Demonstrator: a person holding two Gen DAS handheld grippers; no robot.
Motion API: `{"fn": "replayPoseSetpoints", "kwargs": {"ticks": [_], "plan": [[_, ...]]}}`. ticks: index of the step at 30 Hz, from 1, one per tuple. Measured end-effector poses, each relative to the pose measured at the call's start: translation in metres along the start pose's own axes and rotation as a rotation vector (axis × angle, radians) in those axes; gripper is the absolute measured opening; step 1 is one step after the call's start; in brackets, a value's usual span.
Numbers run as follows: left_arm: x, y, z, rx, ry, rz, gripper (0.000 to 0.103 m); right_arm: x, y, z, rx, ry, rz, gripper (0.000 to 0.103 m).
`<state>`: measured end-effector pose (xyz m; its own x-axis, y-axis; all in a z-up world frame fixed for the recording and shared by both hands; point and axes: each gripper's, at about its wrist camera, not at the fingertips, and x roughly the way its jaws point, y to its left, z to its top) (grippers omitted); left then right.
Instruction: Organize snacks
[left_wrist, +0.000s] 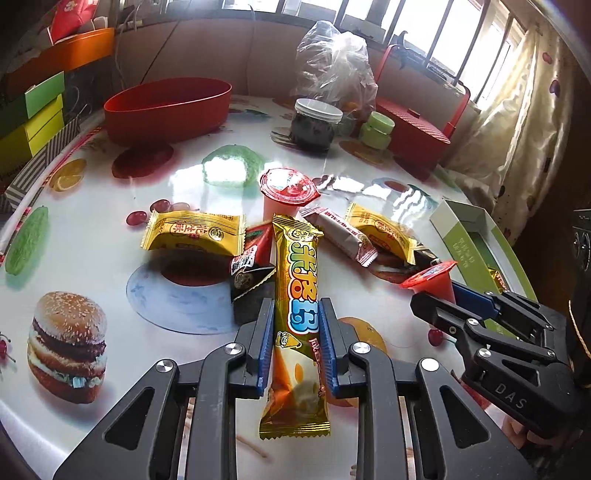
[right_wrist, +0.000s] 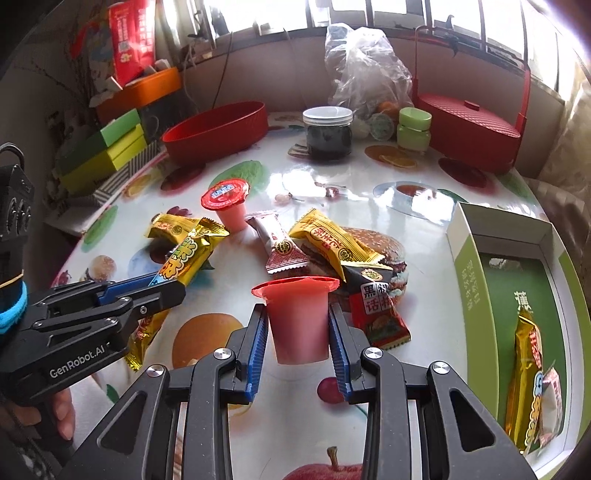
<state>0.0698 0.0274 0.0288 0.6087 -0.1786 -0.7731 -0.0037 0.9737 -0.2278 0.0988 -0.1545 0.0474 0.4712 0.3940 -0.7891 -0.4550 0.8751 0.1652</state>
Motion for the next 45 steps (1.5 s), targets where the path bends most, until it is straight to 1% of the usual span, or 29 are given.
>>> {"fn": "replayPoseSetpoints", "kwargs": {"ticks": [12,16,25,35,45], "plan": [[-0.019,-0.009,0.001,0.025,-0.046,-0.019,0.024,-0.024,-0.001,-0.007,0.035,-0.052,0.001,0.031],[-0.025,-0.017,0.004,0.038,-0.064,-0.040,0.024,-0.035,-0.003,-0.007,0.052,-0.078,-0.002,0.031],[-0.034,-0.037,0.010,0.063,-0.078,-0.102,0.024,-0.059,-0.016,-0.010,0.085,-0.132,-0.027,0.031],[-0.032,-0.065,0.018,0.091,-0.077,-0.171,0.024,-0.077,-0.035,-0.016,0.126,-0.166,-0.072,0.031],[-0.018,-0.104,0.026,0.119,-0.047,-0.262,0.024,-0.098,-0.071,-0.025,0.196,-0.193,-0.146,0.031]]}}
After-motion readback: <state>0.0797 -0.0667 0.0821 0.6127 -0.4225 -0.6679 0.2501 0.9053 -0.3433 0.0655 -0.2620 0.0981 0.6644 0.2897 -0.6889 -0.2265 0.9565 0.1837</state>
